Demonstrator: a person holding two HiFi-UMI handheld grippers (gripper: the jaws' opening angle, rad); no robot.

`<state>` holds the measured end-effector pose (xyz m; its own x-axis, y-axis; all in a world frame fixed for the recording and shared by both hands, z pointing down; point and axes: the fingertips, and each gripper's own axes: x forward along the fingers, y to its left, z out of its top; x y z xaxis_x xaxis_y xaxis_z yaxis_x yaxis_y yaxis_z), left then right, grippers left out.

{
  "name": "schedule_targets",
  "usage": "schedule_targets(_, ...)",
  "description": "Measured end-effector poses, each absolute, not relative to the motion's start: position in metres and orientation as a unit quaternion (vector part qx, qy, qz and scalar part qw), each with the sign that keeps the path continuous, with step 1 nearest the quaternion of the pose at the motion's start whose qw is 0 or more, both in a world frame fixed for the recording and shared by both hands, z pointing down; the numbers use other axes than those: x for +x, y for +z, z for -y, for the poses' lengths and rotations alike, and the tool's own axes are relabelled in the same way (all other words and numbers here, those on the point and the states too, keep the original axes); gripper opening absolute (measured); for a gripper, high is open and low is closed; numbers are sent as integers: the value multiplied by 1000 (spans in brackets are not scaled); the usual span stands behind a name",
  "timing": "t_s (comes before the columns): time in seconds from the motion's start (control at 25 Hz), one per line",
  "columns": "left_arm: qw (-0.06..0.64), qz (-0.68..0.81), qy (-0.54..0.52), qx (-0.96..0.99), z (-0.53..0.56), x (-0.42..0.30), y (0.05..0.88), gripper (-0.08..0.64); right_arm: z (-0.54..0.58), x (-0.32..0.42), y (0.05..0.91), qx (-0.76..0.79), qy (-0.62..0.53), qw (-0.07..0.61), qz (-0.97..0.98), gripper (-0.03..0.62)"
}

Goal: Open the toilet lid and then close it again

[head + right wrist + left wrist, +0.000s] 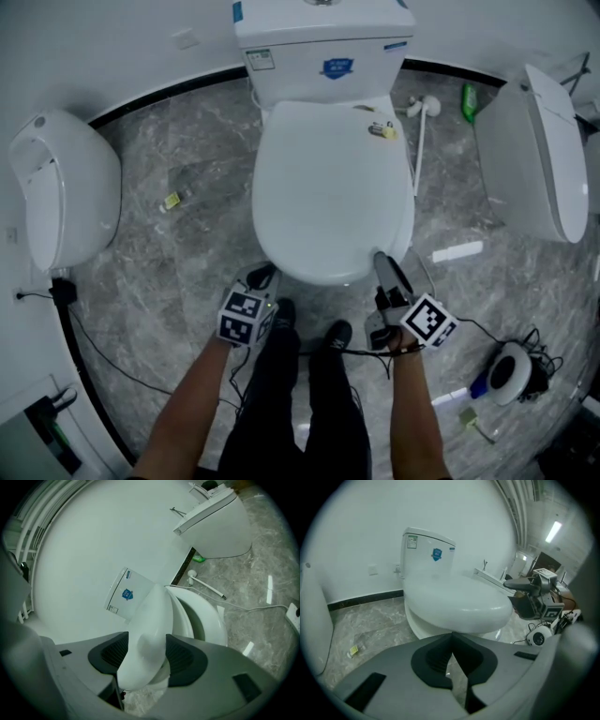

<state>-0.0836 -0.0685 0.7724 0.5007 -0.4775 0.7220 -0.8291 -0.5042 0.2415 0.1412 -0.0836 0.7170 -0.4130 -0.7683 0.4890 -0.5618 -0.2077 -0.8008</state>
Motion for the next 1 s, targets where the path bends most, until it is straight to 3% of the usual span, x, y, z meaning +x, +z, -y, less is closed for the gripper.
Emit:
schedule_targets(0.4,265,390,294,831,70,-73,748,6,84,143,701,-532,-539,67,-649,245)
schedule_targets(0.68,253,378,280,845,77,-70,711,6,84,144,665,-535,-498,36,-682,194)
schedule_targets(0.88,245,380,259,854,92,-67,678,6,75,136,646,-538,-467,-2,-702,64)
schedule_targets(1.0,243,378,252,857,100,-67,662,6,69,125,640,-536,-463,-39,-705,46)
